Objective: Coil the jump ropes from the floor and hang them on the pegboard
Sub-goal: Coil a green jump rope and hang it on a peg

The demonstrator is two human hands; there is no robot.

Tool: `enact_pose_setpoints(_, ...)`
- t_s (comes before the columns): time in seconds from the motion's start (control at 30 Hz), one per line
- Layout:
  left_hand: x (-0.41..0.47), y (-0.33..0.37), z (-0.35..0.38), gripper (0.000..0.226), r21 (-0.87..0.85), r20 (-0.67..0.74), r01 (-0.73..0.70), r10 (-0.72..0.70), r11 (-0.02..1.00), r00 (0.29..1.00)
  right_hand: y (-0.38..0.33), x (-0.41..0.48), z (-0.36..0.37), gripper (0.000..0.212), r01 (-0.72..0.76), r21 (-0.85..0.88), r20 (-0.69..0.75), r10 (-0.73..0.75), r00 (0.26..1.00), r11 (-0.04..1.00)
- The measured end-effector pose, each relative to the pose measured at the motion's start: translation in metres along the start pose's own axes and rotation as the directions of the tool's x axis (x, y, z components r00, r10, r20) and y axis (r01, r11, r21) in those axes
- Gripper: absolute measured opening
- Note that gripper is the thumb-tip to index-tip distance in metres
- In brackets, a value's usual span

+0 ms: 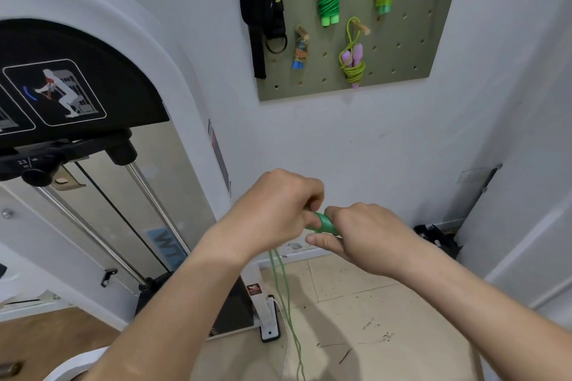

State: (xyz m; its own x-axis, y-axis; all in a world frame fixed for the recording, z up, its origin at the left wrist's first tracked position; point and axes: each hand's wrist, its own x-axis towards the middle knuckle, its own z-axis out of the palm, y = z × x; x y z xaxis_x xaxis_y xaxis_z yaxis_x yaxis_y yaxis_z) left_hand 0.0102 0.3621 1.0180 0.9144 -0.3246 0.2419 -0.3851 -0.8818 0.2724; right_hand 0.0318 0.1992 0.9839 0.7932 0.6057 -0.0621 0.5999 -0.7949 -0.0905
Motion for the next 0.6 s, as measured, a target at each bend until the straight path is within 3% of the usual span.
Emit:
enact_pose_setpoints(0.1,0.003,-0.008,-0.006,0.018,-0.220,0.120,0.149,-0.125,0.964,0.985,0.002,-0.008,-0.011,0.047,0.112,-0.054,0.019,-0.111,0.994,0.992)
enact_pose_setpoints(0.3,0.008,-0.011,-0.020,0.012,-0.583,0.264,0.255,-0.117,0.771,0.957,0.004,-0.018,-0.031,0.038,0.192,-0.033,-0.006,-0.193,0.981,0.981)
enact_pose_setpoints(0.37,0.010,-0.021,-0.020,0.013,-0.691,0.302,0.294,-0.106,0.660,0.947,0.001,-0.021,-0.039,0.035,0.239,0.067,-0.038,-0.236,0.971,0.969)
enact_pose_setpoints(0.47,0.008,-0.025,-0.002,0.021,-0.842,0.323,0.365,-0.169,0.399,0.931,-0.001,-0.020,-0.043,0.032,0.297,0.308,-0.127,-0.271,0.954,0.904)
enact_pose_setpoints(0.53,0.004,-0.017,0.017,0.029,-0.894,0.327,0.377,-0.224,0.242,0.918,-0.001,-0.018,-0.039,0.031,0.298,0.490,-0.173,-0.243,0.954,0.819)
enact_pose_setpoints(0.6,0.004,-0.006,0.032,0.044,-0.924,0.301,0.351,-0.276,0.150,0.913,-0.002,-0.014,-0.029,0.029,0.249,0.698,-0.194,-0.157,0.968,0.672)
